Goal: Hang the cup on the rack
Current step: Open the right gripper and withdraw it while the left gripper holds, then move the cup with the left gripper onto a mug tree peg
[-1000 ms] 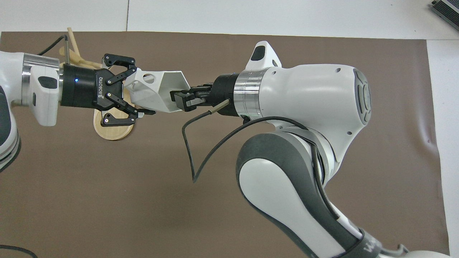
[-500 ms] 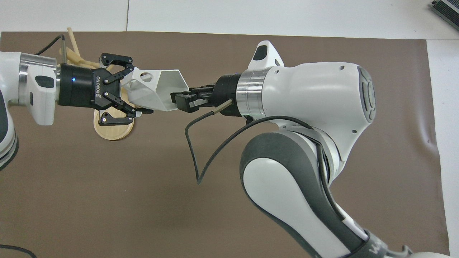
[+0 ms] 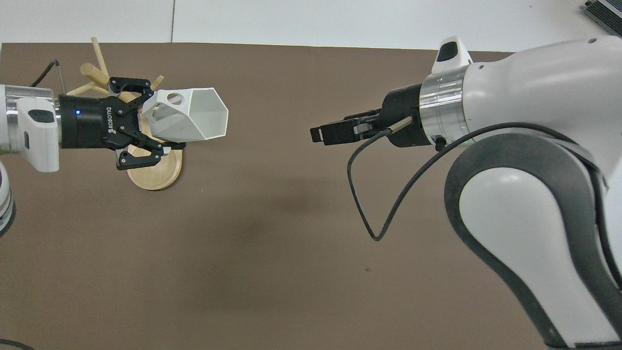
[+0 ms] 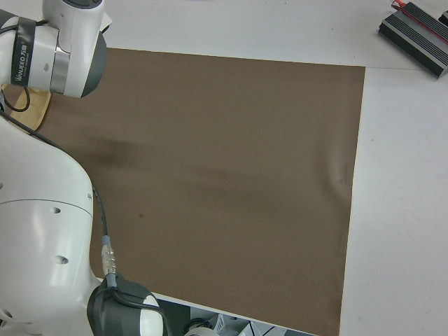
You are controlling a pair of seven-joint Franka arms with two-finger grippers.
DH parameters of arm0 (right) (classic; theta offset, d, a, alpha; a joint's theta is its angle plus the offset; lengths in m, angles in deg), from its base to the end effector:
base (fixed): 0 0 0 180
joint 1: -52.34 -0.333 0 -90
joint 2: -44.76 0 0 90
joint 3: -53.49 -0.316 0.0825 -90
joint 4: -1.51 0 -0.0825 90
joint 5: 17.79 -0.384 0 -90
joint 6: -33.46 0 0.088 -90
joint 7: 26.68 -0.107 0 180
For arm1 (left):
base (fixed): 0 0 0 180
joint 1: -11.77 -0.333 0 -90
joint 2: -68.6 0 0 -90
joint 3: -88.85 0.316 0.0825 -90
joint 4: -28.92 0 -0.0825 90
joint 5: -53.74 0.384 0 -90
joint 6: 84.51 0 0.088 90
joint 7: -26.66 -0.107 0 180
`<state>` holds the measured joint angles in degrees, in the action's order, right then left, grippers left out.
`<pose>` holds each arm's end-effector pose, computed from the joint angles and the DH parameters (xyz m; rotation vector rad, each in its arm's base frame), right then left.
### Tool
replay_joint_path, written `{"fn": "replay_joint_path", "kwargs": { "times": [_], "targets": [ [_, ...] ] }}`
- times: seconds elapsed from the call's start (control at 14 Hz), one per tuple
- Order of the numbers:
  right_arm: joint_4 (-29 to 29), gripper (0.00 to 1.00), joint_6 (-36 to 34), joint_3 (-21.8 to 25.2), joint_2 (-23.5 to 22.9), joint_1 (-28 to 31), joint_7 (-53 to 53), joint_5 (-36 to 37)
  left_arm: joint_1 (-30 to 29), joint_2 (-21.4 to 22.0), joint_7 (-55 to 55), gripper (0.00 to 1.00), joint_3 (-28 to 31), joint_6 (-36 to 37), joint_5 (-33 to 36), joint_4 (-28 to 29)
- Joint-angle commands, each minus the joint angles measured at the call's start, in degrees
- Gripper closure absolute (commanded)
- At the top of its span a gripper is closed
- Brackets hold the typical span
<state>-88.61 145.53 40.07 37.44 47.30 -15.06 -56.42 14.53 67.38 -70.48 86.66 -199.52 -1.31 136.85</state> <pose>0.5843 0.2289 0.6043 -2.3980 -0.4117 -0.2621 0.5795 -0.0992 0.5258 1.8695 -1.5656 0.9193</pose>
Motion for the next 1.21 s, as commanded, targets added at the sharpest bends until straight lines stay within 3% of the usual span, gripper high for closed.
{"fn": "replay_joint_path", "kwargs": {
  "times": [0.0, 0.29, 0.43, 0.64, 0.86, 1.14],
  "targets": [
    [-1.37, 0.00, -3.86, 2.43, 1.61, 0.03, 0.85, 0.74, 0.05, 3.85, 0.28, 1.00, -0.27, -8.80, -0.32, 7.19],
    [-1.28, 0.00, -11.06, 9.19, 2.93, -0.24, 0.06, 9.32, 0.67, 4.65, 4.14, 1.00, -0.27, -20.49, -0.32, 12.03],
    [-1.28, 0.00, -13.28, 11.66, 3.89, -0.50, -0.64, 19.32, 0.93, 4.74, 6.52, 1.00, -0.27, -23.06, -0.32, 13.00],
    [-1.46, 0.00, -13.28, 11.49, 3.98, -0.85, -3.53, 34.10, 3.03, 5.00, 9.85, 1.00, -0.45, -31.21, -0.32, 15.81],
    [-2.25, 0.00, -13.81, 12.19, 4.07, 1.33, -3.28, 38.26, 5.41, 5.00, 12.50, 1.00, -0.53, -37.29, -0.32, 17.84],
    [-2.25, 0.00, -13.02, 12.55, 3.98, 6.44, -3.45, 38.45, 6.21, 4.83, 17.50, 1.00, -0.53, -40.81, -0.32, 18.89]
  ]
}}
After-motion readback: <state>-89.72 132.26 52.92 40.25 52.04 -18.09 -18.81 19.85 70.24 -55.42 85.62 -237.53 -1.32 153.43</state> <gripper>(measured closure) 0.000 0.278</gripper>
